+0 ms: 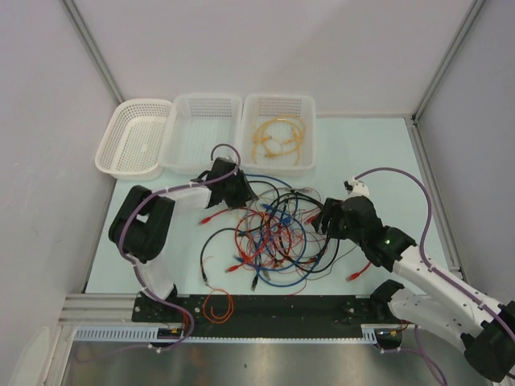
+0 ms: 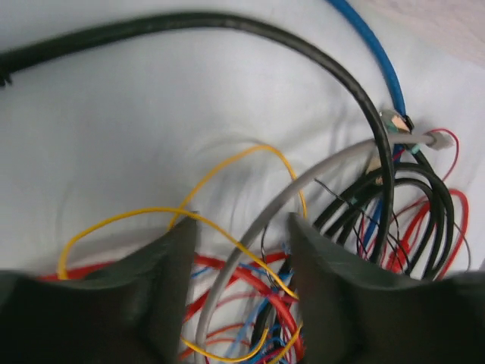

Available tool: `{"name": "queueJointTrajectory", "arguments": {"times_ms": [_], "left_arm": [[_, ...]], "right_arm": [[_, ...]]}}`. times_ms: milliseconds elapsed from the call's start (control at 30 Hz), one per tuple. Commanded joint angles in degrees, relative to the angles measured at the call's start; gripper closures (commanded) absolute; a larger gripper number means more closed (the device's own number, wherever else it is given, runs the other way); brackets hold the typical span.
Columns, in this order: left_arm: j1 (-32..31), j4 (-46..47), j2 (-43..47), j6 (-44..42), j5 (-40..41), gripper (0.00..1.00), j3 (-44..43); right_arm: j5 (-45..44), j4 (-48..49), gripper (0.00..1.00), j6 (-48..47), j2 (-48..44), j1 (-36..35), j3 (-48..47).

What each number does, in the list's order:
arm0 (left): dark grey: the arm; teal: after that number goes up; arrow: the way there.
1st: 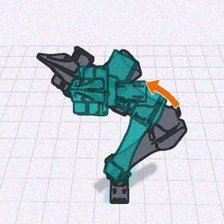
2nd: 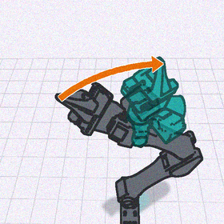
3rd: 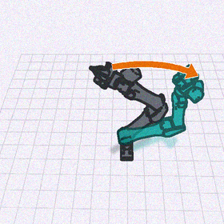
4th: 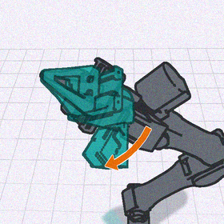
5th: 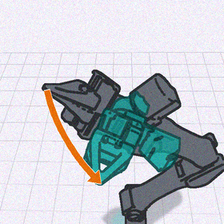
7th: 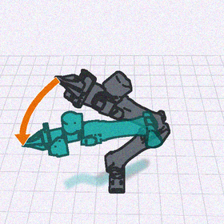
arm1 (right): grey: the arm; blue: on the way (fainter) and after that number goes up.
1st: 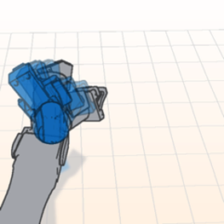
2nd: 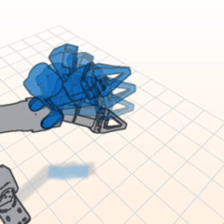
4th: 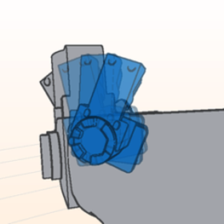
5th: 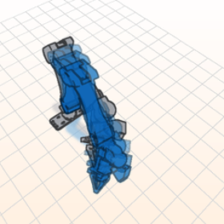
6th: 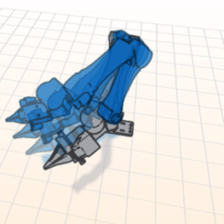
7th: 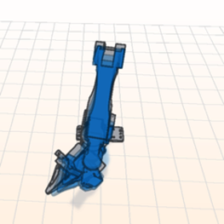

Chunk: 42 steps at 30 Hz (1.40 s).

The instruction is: Untangle the cables

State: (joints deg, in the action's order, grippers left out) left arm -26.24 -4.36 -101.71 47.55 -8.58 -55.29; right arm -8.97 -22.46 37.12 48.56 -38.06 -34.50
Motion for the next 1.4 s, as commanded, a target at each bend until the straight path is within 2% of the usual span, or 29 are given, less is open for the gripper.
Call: {"name": "queueJointTrajectory", "arguments": {"times_ms": [0,33,67,133,167,200,367,633,867,1033,1133,1367], "left_arm": [[0.5,0.1,-3.7,0.8,-0.2,0.56,-2.3],[0.7,0.1,-3.9,0.8,-0.4,0.62,-2.5],[0.9,0.1,-3.9,0.8,-0.7,0.75,-2.5],[0.9,0.1,-3.1,0.4,-0.8,0.87,-2.5],[0.9,-0.3,-2.4,0.3,-0.7,0.97,-2.4],[0.9,-0.6,-0.5,0.0,-0.5,1.00,-2.1],[0.8,-4.9,9.1,-3.5,1.2,1.00,-1.4],[-1.2,-9.3,31.5,-11.1,-1.0,1.00,-2.4],[-2.1,-12.2,40.2,-15.2,-1.6,0.99,-9.8],[-2.1,-12.0,36.6,-17.2,-0.6,0.98,-16.9],[-2.1,-12.1,31.1,-17.3,-2.8,0.98,-25.4],[-2.1,-12.3,20.2,-17.8,-0.7,0.98,-50.7]], "right_arm": [[-1.0,-0.6,0.35,-1.4,-2.8,1.1,0.3],[-0.9,-0.8,0.35,-1.4,-3.0,1.1,0.4],[-0.8,-0.8,0.35,-1.4,-3.5,1.5,0.6],[-0.5,-0.8,0.35,-1.2,-3.8,1.8,0.7],[-0.5,-0.9,0.35,-1.1,-3.9,1.8,0.8],[-0.4,-0.8,0.35,-1.1,-4.0,1.9,0.8],[0.2,-0.2,0.35,-0.9,-4.3,1.9,0.8],[1.1,1.9,0.35,-1.1,-6.7,1.7,0.7],[2.5,3.5,0.36,-0.5,-8.6,0.8,0.7],[2.0,2.2,0.36,0.1,-10.1,0.5,0.6],[1.2,0.4,0.36,0.0,-12.2,0.4,0.0],[-1.0,-4.1,0.36,-1.2,-16.1,0.6,-1.0]]}}
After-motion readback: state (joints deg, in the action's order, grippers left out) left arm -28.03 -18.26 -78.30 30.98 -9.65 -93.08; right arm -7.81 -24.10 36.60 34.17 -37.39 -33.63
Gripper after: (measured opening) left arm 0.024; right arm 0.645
